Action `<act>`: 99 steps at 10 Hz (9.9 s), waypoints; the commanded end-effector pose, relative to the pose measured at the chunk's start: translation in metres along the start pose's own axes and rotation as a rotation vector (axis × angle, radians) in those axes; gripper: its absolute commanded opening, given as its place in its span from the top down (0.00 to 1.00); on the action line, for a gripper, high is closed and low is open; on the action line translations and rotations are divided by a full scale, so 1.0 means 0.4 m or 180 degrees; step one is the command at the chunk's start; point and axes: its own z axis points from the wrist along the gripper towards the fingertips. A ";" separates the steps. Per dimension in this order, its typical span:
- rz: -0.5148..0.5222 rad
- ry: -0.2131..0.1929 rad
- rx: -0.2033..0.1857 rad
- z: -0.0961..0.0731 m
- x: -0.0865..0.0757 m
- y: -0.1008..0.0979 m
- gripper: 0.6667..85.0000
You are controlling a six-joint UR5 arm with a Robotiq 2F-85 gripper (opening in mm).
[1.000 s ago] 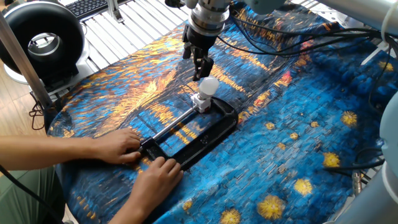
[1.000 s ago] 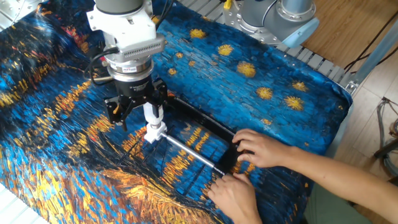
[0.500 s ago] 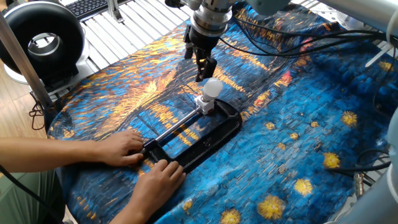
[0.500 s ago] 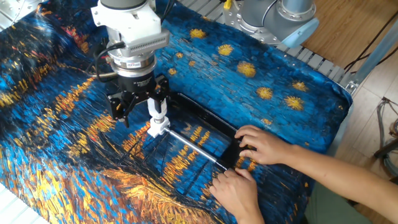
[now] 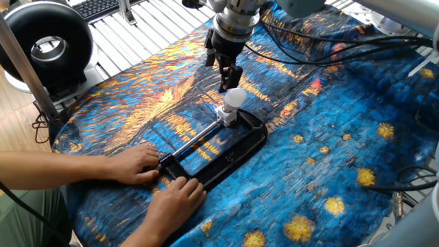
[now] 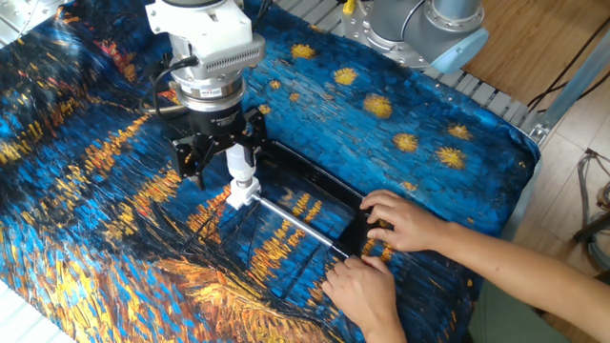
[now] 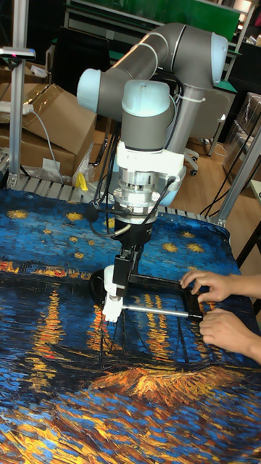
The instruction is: Install the light bulb by rotating it
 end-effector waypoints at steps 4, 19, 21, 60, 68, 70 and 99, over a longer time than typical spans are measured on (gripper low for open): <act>-0.0106 -0.0123 0.0046 -0.003 -0.030 -0.025 0.16; -0.0469 -0.0140 0.0089 -0.007 -0.078 -0.054 0.17; -0.0503 -0.0106 0.0051 -0.007 -0.071 -0.047 0.15; 0.0007 0.0445 -0.0297 -0.008 0.070 0.121 0.26; 0.0097 0.0469 -0.0274 0.007 0.078 0.124 0.28; 0.0116 0.0462 -0.0265 0.014 0.077 0.123 0.30; 0.2684 0.0077 -0.0028 0.035 0.061 0.107 1.00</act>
